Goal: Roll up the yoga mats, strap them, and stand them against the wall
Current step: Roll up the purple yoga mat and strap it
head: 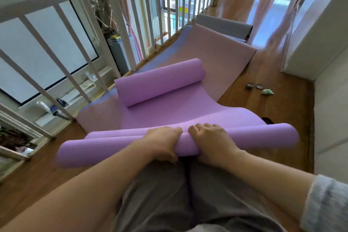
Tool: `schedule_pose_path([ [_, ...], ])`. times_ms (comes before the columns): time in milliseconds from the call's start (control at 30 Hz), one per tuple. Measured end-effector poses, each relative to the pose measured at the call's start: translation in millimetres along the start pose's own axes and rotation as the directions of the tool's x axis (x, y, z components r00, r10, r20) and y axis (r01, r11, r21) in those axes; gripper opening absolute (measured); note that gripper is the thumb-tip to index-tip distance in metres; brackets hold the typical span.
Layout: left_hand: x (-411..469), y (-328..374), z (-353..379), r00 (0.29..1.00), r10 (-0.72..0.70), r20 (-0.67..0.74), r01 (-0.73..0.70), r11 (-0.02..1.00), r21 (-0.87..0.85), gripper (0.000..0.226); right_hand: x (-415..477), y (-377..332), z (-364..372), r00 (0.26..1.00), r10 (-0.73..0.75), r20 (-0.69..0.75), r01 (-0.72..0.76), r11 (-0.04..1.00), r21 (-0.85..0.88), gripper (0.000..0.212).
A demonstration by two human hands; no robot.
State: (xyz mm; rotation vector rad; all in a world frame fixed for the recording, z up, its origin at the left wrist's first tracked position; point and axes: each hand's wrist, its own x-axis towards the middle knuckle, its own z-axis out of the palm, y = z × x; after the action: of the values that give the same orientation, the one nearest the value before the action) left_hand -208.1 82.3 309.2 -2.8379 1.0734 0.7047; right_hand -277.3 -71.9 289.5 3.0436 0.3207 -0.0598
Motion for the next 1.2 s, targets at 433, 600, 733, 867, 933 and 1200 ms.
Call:
schedule_pose_path([
  [433, 19.4, -7.5, -1.1, 0.997, -0.009, -0.070, 0.014, 0.998, 0.069, 0.064, 10.0, 14.3, 13.9, 0.992, 0.011, -0.124, -0.010, 1.000, 0.002, 0.051],
  [600, 12.4, -4.6, 14.2, 0.961, -0.008, -0.278, 0.074, 0.971, 0.228, 0.065, 22.3, 15.8, 0.8, 1.000, 0.007, -0.029, -0.007, 1.000, 0.022, 0.043],
  [733, 9.1, -0.2, 18.5, 0.924, 0.011, -0.382, 0.090, 0.965, 0.246, 0.067, 26.8, 18.8, -11.3, 0.999, -0.015, 0.040, 0.014, 1.000, 0.015, 0.043],
  [867, -13.3, 1.9, -27.3, 0.888, 0.044, -0.458, 0.065, 0.973, 0.220, 0.065, 27.5, 22.3, -61.7, 0.998, -0.062, -0.016, 0.062, 0.998, -0.013, 0.046],
  [933, -31.3, 3.4, -40.3, 0.884, 0.053, -0.465, 0.059, 0.973, 0.223, 0.066, 17.9, 18.3, -83.1, 0.993, -0.101, -0.056, 0.099, 0.995, -0.022, 0.045],
  [1200, -65.0, 26.6, 25.5, 0.980, 0.026, -0.198, 0.025, 0.969, 0.247, 0.072, -38.0, -23.4, -34.7, 0.984, -0.111, 0.140, 0.102, 0.993, 0.066, 0.043],
])
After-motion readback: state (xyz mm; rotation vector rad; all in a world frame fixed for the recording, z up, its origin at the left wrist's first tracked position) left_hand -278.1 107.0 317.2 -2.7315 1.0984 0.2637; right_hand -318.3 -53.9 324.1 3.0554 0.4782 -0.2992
